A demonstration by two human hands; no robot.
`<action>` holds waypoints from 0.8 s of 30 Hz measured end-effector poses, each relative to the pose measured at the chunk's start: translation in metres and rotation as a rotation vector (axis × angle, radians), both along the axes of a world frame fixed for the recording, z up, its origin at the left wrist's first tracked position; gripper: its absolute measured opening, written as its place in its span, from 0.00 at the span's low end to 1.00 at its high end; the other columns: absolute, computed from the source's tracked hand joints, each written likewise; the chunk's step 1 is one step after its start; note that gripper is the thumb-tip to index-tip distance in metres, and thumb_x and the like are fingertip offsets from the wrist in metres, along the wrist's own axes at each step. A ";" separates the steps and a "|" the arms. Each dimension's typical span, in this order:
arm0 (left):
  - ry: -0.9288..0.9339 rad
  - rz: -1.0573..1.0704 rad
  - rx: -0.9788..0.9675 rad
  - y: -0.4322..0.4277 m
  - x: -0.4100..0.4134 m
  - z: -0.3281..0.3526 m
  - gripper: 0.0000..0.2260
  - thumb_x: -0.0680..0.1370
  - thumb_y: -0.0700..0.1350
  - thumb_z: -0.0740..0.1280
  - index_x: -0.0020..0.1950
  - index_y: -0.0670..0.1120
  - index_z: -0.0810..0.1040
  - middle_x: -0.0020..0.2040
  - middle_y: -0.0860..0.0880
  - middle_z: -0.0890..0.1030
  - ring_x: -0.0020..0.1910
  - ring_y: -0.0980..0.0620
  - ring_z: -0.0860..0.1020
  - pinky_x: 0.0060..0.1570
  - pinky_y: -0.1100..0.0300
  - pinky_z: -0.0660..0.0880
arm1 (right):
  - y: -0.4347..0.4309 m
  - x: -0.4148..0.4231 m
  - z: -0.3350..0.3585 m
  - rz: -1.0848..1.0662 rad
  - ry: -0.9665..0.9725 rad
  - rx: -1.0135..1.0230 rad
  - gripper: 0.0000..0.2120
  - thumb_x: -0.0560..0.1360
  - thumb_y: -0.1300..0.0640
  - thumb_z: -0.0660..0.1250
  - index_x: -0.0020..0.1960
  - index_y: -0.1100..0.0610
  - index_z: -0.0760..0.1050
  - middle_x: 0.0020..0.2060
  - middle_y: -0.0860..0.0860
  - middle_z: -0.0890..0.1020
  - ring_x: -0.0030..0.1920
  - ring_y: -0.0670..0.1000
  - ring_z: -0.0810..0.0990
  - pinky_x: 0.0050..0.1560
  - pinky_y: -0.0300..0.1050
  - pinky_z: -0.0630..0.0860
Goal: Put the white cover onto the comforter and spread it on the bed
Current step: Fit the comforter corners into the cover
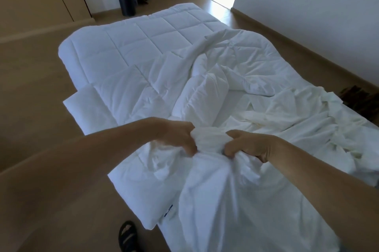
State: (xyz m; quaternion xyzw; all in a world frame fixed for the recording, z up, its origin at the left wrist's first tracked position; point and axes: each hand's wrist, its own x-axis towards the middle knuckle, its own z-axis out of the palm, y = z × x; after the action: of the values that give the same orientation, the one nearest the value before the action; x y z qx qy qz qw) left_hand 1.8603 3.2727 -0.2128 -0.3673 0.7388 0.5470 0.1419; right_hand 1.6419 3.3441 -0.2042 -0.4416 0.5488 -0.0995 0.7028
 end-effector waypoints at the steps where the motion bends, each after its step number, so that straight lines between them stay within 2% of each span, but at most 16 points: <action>1: 0.071 0.073 0.079 0.004 0.001 -0.002 0.12 0.62 0.42 0.69 0.44 0.42 0.82 0.39 0.49 0.82 0.41 0.51 0.81 0.44 0.59 0.77 | -0.002 0.000 0.003 -0.022 -0.015 -0.031 0.12 0.58 0.62 0.68 0.41 0.59 0.83 0.34 0.55 0.82 0.34 0.52 0.82 0.35 0.41 0.78; 4: 0.256 0.282 0.348 0.012 0.002 -0.008 0.13 0.63 0.35 0.65 0.46 0.41 0.81 0.40 0.47 0.83 0.40 0.49 0.82 0.43 0.58 0.80 | -0.009 0.001 0.016 -0.027 -0.083 -0.022 0.15 0.64 0.63 0.72 0.51 0.59 0.81 0.42 0.54 0.86 0.41 0.50 0.85 0.41 0.42 0.80; 6: 0.298 0.288 0.453 0.012 0.003 -0.010 0.15 0.63 0.33 0.64 0.47 0.40 0.81 0.42 0.46 0.84 0.42 0.47 0.82 0.43 0.56 0.81 | -0.011 0.000 0.025 0.096 -0.063 0.014 0.16 0.66 0.64 0.74 0.53 0.58 0.80 0.44 0.53 0.86 0.44 0.50 0.85 0.44 0.42 0.81; 8: 0.252 0.272 0.465 0.012 0.005 -0.011 0.17 0.61 0.34 0.65 0.48 0.40 0.81 0.42 0.45 0.84 0.42 0.46 0.83 0.44 0.54 0.81 | -0.010 -0.001 0.028 0.279 0.033 0.057 0.17 0.67 0.66 0.73 0.56 0.59 0.81 0.48 0.55 0.86 0.48 0.54 0.85 0.49 0.49 0.82; 10: 0.185 0.249 0.452 0.011 0.005 -0.011 0.23 0.58 0.39 0.69 0.53 0.37 0.80 0.46 0.41 0.83 0.47 0.41 0.81 0.51 0.47 0.79 | -0.010 -0.001 0.025 0.401 0.125 0.112 0.18 0.68 0.68 0.74 0.57 0.59 0.81 0.51 0.58 0.85 0.52 0.59 0.84 0.56 0.57 0.80; 12: 0.105 0.211 0.485 0.008 0.004 -0.008 0.29 0.60 0.44 0.73 0.60 0.37 0.79 0.52 0.38 0.82 0.51 0.38 0.80 0.56 0.44 0.77 | -0.007 0.003 0.023 0.422 0.200 0.112 0.15 0.69 0.70 0.73 0.53 0.57 0.83 0.49 0.58 0.85 0.50 0.59 0.84 0.54 0.56 0.80; 14: 0.048 0.153 0.454 0.007 0.002 -0.001 0.23 0.65 0.44 0.75 0.59 0.40 0.80 0.53 0.39 0.83 0.52 0.41 0.82 0.55 0.47 0.79 | -0.002 0.009 0.019 0.370 0.241 0.061 0.11 0.67 0.69 0.73 0.43 0.55 0.84 0.41 0.55 0.85 0.43 0.57 0.84 0.47 0.50 0.80; 16: 0.001 0.061 0.317 0.004 -0.001 0.004 0.14 0.69 0.41 0.76 0.53 0.43 0.82 0.50 0.43 0.85 0.49 0.44 0.83 0.52 0.50 0.81 | 0.002 0.010 0.009 0.238 0.262 -0.007 0.08 0.58 0.65 0.72 0.36 0.56 0.81 0.34 0.53 0.81 0.38 0.55 0.80 0.41 0.46 0.75; 19: -0.016 -0.011 0.135 0.002 -0.004 0.006 0.10 0.69 0.40 0.76 0.49 0.41 0.83 0.44 0.45 0.84 0.46 0.45 0.83 0.47 0.55 0.80 | 0.005 0.007 -0.007 0.080 0.173 0.008 0.22 0.49 0.63 0.70 0.43 0.63 0.77 0.38 0.58 0.77 0.41 0.58 0.77 0.44 0.50 0.72; 20: -0.002 -0.014 0.107 0.001 -0.005 0.006 0.11 0.67 0.41 0.75 0.47 0.40 0.82 0.42 0.46 0.83 0.44 0.46 0.82 0.45 0.56 0.79 | 0.006 0.005 -0.010 0.051 0.122 0.026 0.24 0.49 0.63 0.70 0.46 0.65 0.78 0.40 0.60 0.78 0.42 0.60 0.77 0.45 0.51 0.73; 22: 0.058 0.025 0.135 0.001 -0.004 0.004 0.12 0.62 0.41 0.71 0.44 0.40 0.82 0.40 0.47 0.83 0.42 0.47 0.82 0.45 0.53 0.78 | 0.006 0.003 -0.011 0.007 0.008 0.030 0.18 0.54 0.66 0.68 0.45 0.65 0.80 0.40 0.60 0.80 0.40 0.59 0.80 0.43 0.48 0.77; 24: 0.145 0.104 0.237 0.001 -0.004 -0.001 0.11 0.63 0.38 0.67 0.44 0.43 0.83 0.42 0.47 0.84 0.43 0.46 0.82 0.47 0.53 0.79 | 0.006 0.002 -0.006 -0.036 -0.060 0.003 0.15 0.59 0.66 0.63 0.43 0.63 0.81 0.37 0.59 0.81 0.36 0.55 0.81 0.37 0.44 0.78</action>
State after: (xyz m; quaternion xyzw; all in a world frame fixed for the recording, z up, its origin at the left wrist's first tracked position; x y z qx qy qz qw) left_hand 1.8563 3.2741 -0.2138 -0.3452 0.6572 0.6622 0.1019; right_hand 1.6444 3.3502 -0.2104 -0.4273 0.5354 -0.1247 0.7178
